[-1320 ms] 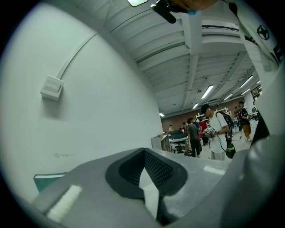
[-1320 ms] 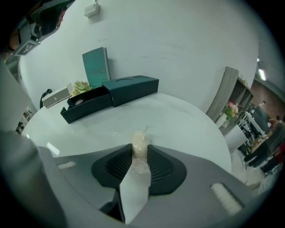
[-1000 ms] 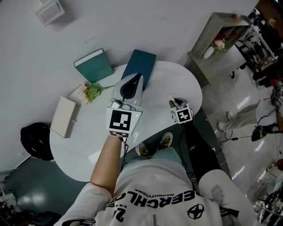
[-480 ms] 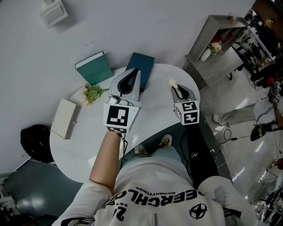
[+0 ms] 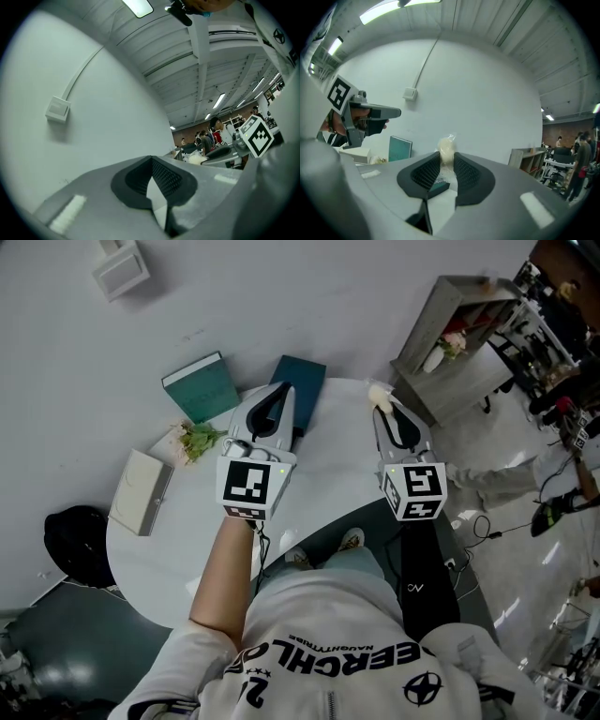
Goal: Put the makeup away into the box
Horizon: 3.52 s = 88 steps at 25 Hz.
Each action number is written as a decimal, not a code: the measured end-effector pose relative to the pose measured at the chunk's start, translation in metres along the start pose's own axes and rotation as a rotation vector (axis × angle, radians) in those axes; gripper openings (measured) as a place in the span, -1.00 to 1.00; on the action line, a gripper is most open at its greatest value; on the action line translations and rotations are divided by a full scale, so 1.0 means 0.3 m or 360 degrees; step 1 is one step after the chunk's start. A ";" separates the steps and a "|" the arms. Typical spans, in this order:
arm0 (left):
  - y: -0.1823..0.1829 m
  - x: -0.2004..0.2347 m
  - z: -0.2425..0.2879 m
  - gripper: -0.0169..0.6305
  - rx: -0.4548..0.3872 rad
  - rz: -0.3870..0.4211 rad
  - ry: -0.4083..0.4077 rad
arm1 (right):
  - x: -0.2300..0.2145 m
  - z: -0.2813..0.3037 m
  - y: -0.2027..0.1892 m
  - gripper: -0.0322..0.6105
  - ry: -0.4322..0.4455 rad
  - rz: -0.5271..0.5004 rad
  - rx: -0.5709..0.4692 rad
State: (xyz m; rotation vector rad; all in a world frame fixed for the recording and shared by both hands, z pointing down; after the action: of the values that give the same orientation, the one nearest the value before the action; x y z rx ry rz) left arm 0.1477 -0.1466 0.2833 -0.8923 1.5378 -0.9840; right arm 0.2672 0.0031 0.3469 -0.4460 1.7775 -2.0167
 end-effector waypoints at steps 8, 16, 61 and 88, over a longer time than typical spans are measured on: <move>-0.005 -0.004 -0.030 -0.95 0.0007 0.0002 0.0014 | 0.033 -0.032 0.044 -0.51 0.0051 0.0031 -0.0063; -0.004 0.043 -0.108 -0.95 0.0034 0.0023 0.0079 | 0.125 -0.004 0.052 -0.51 0.0154 0.0020 -0.0063; -0.230 0.276 -0.374 -0.95 0.0269 -0.0007 0.0357 | 0.553 0.477 -0.761 -0.40 0.0571 -0.0141 0.1034; -0.261 0.303 -0.386 -0.94 0.0281 -0.0031 0.0366 | 0.571 0.464 -0.803 0.41 0.0608 -0.0122 0.1100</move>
State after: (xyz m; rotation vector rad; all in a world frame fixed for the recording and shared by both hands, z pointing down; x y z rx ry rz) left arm 0.0222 -0.2437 0.3341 -0.6893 1.6052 -1.2506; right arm 0.1654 -0.1786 0.5988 0.0970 1.1162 -2.7218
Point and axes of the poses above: the fingertips, and each gripper's own axes: z forward along the fingers, x to its left, y out of its top, the point moved 3 cm from there along -z, backward along the fingers, and after that the axes turned 12 degrees about z, right-handed, at the moved point
